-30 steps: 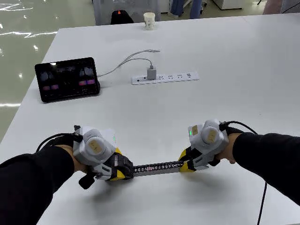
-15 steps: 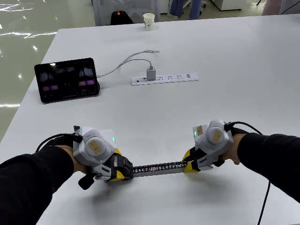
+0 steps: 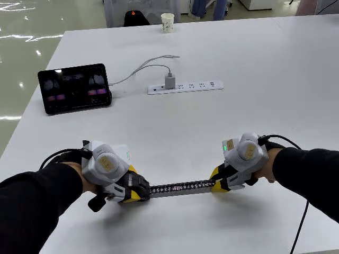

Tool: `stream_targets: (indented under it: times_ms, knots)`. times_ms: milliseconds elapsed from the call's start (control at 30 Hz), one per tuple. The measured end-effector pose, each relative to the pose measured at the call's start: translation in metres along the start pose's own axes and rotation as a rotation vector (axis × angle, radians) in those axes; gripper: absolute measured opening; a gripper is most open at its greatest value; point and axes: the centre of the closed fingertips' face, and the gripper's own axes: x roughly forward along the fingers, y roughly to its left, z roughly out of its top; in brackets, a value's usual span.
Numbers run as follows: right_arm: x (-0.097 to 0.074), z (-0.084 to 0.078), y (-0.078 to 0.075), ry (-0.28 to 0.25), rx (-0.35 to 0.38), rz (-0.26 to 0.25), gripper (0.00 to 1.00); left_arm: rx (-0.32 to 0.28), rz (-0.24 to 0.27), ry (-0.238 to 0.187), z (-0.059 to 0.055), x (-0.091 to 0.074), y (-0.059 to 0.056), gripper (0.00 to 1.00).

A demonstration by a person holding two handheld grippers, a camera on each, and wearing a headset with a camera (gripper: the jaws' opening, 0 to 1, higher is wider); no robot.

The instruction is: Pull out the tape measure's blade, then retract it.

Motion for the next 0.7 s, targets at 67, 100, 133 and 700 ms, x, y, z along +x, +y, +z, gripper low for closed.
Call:
stream_targets:
  times_ms: [67, 100, 133, 700]
  knots:
    - [0.0, -0.001, 0.0, 0.0, 0.002, -0.001, 0.1, 0.0, 0.0, 0.0, 0.0, 0.0, 0.0, 0.32]
    - [-0.001, -0.001, 0.0, 0.001, 0.002, -0.001, 0.1, 0.0, 0.0, -0.001, 0.0, 0.0, 0.0, 0.32]
    - [-0.001, -0.002, 0.0, 0.001, 0.002, -0.001, 0.1, 0.0, 0.0, -0.001, 0.0, 0.0, 0.0, 0.32]
    - [-0.009, -0.013, -0.003, -0.003, 0.018, -0.011, 0.1, -0.004, 0.0, -0.005, 0.0, 0.0, 0.0, 0.32]
